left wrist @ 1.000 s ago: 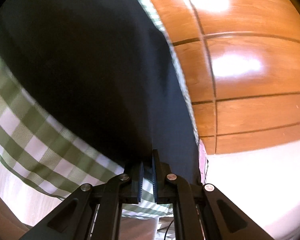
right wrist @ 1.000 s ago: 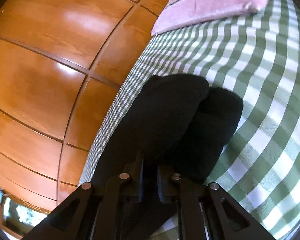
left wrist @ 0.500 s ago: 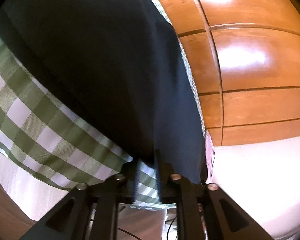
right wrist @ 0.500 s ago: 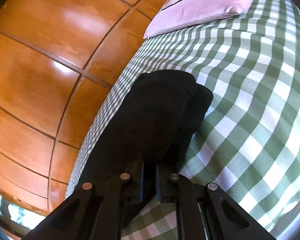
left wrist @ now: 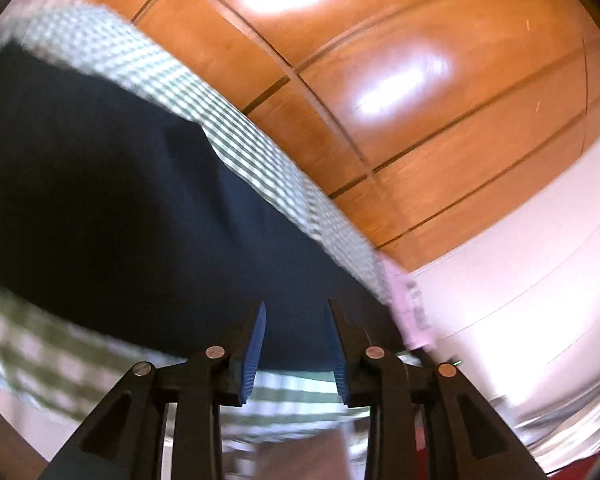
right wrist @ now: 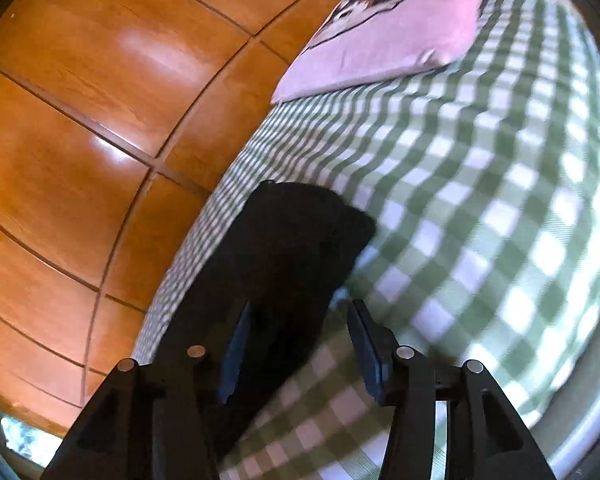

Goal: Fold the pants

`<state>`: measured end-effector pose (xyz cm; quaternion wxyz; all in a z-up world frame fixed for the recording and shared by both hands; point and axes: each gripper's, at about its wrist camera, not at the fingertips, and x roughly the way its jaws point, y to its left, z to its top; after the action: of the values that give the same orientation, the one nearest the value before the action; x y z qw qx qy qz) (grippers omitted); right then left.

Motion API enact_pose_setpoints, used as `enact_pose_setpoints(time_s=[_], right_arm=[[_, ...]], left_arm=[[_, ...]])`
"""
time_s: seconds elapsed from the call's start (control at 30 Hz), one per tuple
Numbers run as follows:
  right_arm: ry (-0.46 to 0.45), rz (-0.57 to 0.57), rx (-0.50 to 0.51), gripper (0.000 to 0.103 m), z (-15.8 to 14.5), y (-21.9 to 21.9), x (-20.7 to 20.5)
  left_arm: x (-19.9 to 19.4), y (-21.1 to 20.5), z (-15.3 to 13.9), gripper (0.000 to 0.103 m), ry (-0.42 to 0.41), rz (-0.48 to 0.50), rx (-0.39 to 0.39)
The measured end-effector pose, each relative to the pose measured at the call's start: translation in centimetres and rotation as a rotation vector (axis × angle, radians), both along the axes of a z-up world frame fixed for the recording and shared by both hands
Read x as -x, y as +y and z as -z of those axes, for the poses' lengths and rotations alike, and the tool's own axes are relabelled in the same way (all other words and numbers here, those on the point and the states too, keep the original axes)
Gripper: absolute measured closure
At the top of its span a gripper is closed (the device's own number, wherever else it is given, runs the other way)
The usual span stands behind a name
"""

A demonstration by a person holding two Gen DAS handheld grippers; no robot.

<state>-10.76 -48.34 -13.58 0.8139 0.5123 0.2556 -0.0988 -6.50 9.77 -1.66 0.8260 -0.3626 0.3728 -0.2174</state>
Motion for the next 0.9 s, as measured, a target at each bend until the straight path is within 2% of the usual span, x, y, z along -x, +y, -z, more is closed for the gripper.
enact_pose_setpoints(time_s=[0.1,0.13,0.17,0.2,0.4,0.5,0.57,0.63,0.7,0.8,0.9], right_arm=[[-0.011,-0.012,-0.011,0.053,-0.1,0.1,-1.7],[0.008,-0.003,-0.007,0.063,-0.1,0.3,-2.3],[0.022,-0.002,-0.008,0.08,-0.1,0.3,-2.6],[0.018,-0.012,-0.02,0.084,-0.1,0.3,-2.9],[-0.02,0.049,0.083,0.089,-2.7,0.8,-0.9],[0.021,0.077,0.085,0.089,-1.9,0.8,-0.5],[0.052,0.08,0.053,0.089,-0.5,0.7,-0.4],[0.035,0.091,0.012,0.089,0.3,0.5,0.0],[0.022,0.094,0.004,0.089,0.6,0.5,0.3],[0.034,0.083,0.046,0.088,0.6,0.9,0.4],[0.045,0.082,0.064,0.088,0.4,1.3,0.2]], left_arm=[[-2.8,0.6,0.8,0.073,0.044,-0.046,-0.084],[-3.9,0.9,1.4,0.072,0.066,-0.057,-0.1],[-5.0,0.8,1.5,0.072,0.076,-0.06,-0.119],[-6.2,0.7,1.5,0.072,0.086,-0.063,-0.154],[-12.3,0.1,0.8,0.072,0.092,-0.089,-0.395],[-15.8,0.2,1.9,0.073,0.154,-0.097,-0.533],[-18.1,0.1,3.1,0.073,0.209,-0.092,-0.561],[-19.5,0.0,4.2,0.074,0.226,-0.104,-0.561],[-20.5,0.0,4.9,0.074,0.21,-0.115,-0.566],[-21.0,-1.0,5.4,0.073,0.141,-0.118,-0.625],[-21.5,-0.6,5.7,0.073,0.135,-0.123,-0.614]])
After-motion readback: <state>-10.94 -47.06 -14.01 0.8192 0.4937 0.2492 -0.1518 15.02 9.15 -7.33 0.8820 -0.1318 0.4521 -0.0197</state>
